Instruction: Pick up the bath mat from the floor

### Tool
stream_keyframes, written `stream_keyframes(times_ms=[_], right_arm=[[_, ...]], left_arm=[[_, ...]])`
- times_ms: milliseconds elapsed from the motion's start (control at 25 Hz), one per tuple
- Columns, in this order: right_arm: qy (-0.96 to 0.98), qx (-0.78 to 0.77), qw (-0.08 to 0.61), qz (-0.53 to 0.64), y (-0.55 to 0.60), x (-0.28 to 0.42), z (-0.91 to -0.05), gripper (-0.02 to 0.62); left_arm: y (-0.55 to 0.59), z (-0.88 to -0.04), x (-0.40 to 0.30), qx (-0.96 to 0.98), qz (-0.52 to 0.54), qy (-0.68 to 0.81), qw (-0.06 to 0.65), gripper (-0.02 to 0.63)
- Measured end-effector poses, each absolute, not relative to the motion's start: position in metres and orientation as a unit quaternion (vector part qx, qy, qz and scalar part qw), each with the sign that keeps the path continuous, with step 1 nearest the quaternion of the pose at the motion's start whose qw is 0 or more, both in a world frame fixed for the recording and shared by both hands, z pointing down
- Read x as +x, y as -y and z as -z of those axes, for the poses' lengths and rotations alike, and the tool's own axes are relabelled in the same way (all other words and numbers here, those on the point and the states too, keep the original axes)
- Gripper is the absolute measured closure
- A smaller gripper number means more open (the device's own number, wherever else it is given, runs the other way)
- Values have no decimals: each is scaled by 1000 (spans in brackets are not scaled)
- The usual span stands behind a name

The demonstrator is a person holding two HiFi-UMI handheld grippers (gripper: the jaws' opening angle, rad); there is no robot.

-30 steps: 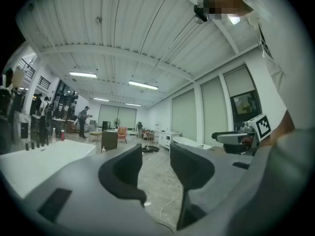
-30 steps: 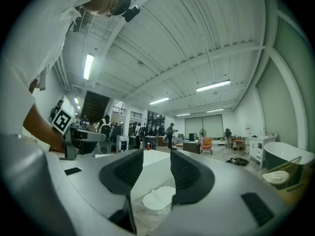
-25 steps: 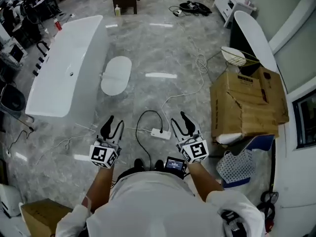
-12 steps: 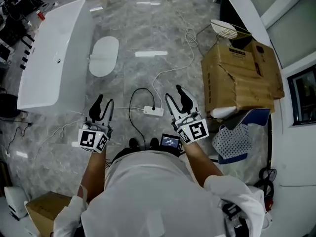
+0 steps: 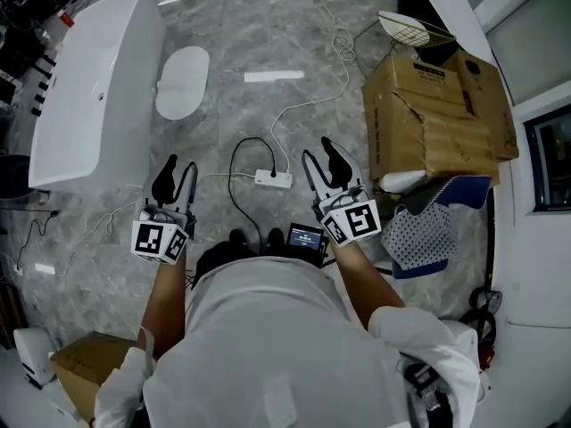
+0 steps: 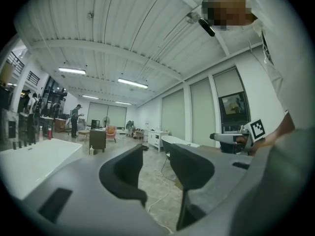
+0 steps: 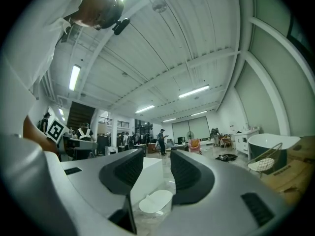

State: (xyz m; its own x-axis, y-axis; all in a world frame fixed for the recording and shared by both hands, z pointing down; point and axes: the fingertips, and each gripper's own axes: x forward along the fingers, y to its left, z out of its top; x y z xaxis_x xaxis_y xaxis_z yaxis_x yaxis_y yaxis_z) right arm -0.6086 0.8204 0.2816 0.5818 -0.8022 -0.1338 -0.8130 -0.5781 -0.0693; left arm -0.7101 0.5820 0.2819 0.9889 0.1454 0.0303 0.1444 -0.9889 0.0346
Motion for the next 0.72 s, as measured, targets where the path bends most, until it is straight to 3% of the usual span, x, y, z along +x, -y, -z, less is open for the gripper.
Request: stream_keyframes(times_ms=[360,720], right_arm=[[-446,-892,69,-26,-837,-594,-302,405],[-440,-896,55,-13,-806,-537,-307,405]], left_arm=[[-591,-296,-700,997,-33,-75,17,436],[-557,-305,-630,995,-22,-87,34,436]])
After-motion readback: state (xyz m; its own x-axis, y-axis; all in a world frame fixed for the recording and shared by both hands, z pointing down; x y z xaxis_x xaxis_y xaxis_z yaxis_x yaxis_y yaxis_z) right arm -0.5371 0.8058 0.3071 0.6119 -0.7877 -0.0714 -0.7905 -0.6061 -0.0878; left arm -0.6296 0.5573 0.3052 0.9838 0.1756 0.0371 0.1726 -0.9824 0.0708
